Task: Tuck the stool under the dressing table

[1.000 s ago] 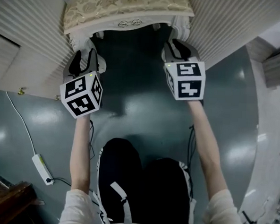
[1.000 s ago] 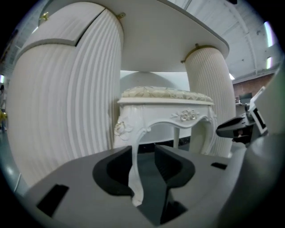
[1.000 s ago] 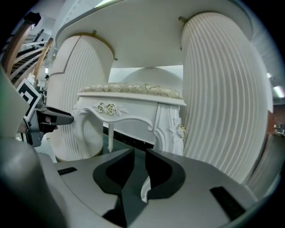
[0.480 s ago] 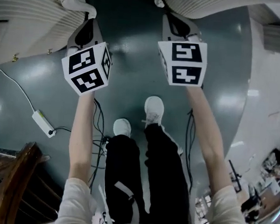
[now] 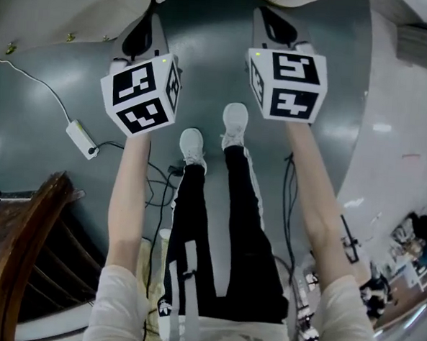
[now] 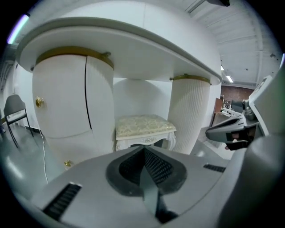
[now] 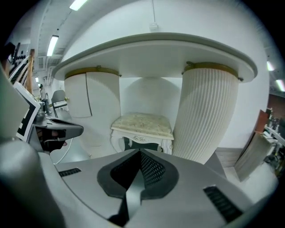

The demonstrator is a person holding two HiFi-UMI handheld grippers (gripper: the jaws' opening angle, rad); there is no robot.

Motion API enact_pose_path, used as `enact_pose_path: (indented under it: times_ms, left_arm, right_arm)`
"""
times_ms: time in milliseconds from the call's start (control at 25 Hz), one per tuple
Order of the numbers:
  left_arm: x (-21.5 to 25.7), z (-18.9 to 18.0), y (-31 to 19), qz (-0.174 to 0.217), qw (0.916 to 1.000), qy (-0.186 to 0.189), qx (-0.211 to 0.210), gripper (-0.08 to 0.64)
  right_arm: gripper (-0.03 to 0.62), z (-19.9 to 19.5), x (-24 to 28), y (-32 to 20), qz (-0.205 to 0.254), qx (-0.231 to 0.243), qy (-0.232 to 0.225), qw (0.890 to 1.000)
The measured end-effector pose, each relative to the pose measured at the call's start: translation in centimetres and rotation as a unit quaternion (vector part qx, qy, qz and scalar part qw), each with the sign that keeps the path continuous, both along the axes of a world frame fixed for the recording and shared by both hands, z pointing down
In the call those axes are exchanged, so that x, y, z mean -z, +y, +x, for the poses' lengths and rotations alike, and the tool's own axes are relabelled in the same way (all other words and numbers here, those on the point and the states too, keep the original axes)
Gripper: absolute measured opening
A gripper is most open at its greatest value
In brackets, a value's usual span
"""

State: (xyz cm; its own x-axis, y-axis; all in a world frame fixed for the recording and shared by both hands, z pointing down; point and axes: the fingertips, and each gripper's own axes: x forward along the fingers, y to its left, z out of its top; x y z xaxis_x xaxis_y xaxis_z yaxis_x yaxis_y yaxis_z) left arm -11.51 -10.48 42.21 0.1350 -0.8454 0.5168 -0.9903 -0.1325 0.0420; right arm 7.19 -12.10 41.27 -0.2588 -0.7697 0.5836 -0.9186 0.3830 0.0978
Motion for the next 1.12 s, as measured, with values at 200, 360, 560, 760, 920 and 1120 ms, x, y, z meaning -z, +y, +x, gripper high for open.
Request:
enact_pose_path:
  times_ms: [200,360,560,760,920,1120]
  left_arm:
    - [7.4,-1.0,5.0,-0.012,0.9999,0.011,0.000,0.003]
    - [12.4,-1.2,10.9,-0.034,0.9991,0.026,0.000,0.003]
    - [17.9,-5.1,20.4,-0.071,0.9969,0.028,0.018,0.003]
    - [26.1,-4.7,23.4,-0.067,0.9948,0.062,0.047,0.003]
    - [31.7,-2.6,24.5,-0.039,0.9960,0.065,0.048,0.003]
    - [34.1,-1.2,25.2,-0.020,0.9981,0.049,0.032,0.003]
  right_arm:
    - [0.002,-0.6,5.5,5.9,-0.035,0.003,-0.021,0.999]
    - [0.002,2.0,10.6,11.5,-0.061,-0.040,-0.038,0.997]
    - [0.002,1.9,17.3,19.4,-0.081,-0.088,-0.058,0.991]
    - [0.002,3.6,24.4,22.8,-0.072,-0.086,-0.035,0.993]
    - [0.002,4.9,28.5,25.7,-0.079,-0.089,-0.035,0.992]
    - [0.002,6.6,29.8,27.6,-0.087,-0.122,-0.088,0.985]
